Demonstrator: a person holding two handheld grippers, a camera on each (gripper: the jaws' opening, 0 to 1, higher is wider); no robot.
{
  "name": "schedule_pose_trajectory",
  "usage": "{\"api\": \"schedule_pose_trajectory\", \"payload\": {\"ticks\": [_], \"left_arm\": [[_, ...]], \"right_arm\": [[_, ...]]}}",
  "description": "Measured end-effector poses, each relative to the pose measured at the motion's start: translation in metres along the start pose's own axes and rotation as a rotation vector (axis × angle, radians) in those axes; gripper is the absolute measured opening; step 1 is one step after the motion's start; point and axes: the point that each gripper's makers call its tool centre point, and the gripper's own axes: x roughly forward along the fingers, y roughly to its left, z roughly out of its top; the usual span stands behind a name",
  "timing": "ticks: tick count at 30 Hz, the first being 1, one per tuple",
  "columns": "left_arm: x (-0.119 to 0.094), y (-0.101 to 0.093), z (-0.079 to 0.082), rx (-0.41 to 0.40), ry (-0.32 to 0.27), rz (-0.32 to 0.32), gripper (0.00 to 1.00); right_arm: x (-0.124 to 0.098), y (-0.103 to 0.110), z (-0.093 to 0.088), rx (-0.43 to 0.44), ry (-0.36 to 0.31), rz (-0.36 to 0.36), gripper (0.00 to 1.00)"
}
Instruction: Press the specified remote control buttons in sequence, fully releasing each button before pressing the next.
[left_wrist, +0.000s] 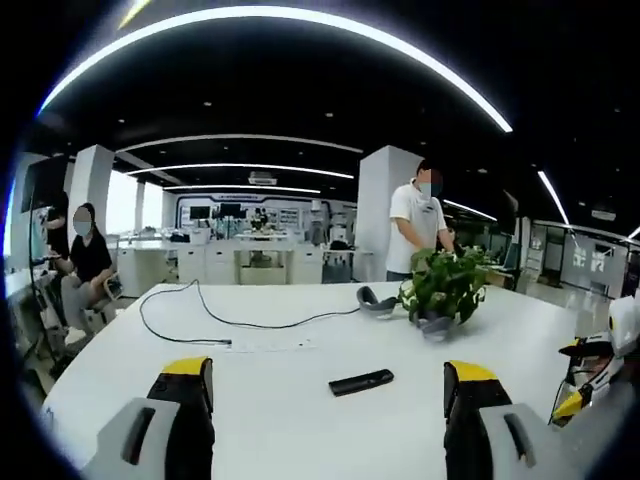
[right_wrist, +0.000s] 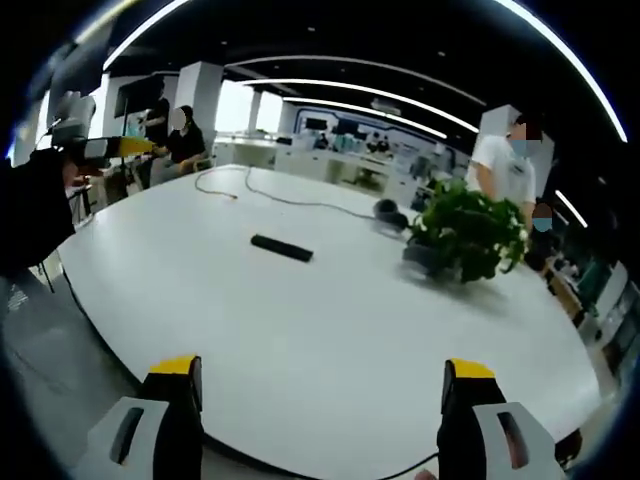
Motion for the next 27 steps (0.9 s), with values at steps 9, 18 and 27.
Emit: {"api": "schedule_pose_trajectory", "payload": {"ticks": [9, 18, 27], "left_arm": [[-0.045, -0.007, -0.004, 0.027, -0.015, 0.076, 1.00], [-0.072, -0.018, -0.025, -0.044, -0.006, 0.104, 1.00], [-0.096, -0.030, -0.053, -0.044, 0.067, 0.125, 1.00]], "right_arm": [[0.000, 0.002, -0.001, -0.001, 0.006, 0.008, 0.96], [-0.001, 0.001, -0.003, 0.001, 0.014, 0.009, 0.93], [-0.001, 0.003, -0.003, -0.002, 0.016, 0.015, 0.91]]}}
